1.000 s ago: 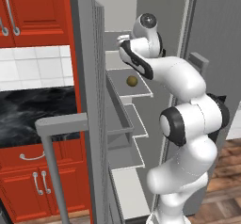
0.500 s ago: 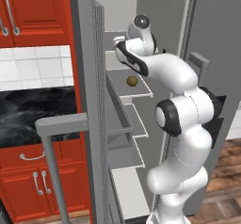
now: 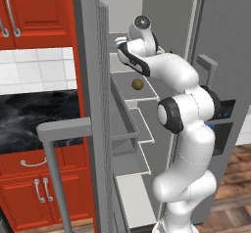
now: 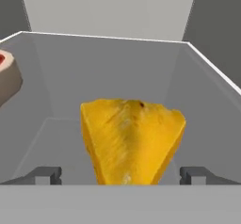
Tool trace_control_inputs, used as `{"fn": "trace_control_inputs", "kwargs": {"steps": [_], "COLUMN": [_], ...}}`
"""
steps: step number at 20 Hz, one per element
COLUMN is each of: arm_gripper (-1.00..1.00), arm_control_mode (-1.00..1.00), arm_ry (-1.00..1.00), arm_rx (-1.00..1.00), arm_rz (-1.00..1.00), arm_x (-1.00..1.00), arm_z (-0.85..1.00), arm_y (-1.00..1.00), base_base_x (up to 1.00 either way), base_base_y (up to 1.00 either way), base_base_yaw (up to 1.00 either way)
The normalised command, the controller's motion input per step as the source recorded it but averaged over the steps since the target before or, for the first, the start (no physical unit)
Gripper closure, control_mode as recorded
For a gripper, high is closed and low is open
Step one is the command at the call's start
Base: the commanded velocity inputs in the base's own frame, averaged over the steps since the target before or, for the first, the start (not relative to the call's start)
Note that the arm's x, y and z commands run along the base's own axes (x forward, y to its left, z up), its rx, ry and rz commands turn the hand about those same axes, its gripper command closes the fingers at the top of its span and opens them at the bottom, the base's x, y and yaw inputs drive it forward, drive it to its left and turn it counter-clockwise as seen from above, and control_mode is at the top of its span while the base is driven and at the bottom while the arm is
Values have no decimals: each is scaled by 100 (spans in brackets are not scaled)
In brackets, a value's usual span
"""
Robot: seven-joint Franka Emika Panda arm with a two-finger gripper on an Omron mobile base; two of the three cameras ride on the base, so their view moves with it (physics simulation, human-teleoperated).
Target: Take the cheese, steak, and potato from the fridge and place them on the plate on the dining counter to create an appetizer plate.
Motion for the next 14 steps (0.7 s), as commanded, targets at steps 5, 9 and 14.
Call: {"fn": "trace_control_inputs", "kwargs": {"steps": [5, 9, 14], "arm_gripper": [-100, 100, 100], "arm_control_mode": [-100, -100, -100], "arm_ry": [0, 0, 0], "arm_rx": [0, 0, 0], "arm_rz": [-3, -5, -4], "arm_x": [32, 25, 19], "arm_z": [-6, -16, -18], "arm_y": [0, 0, 0], "base_base_x": [0, 0, 0], "base_base_y": [0, 0, 0], "base_base_yaw": [0, 0, 0]}}
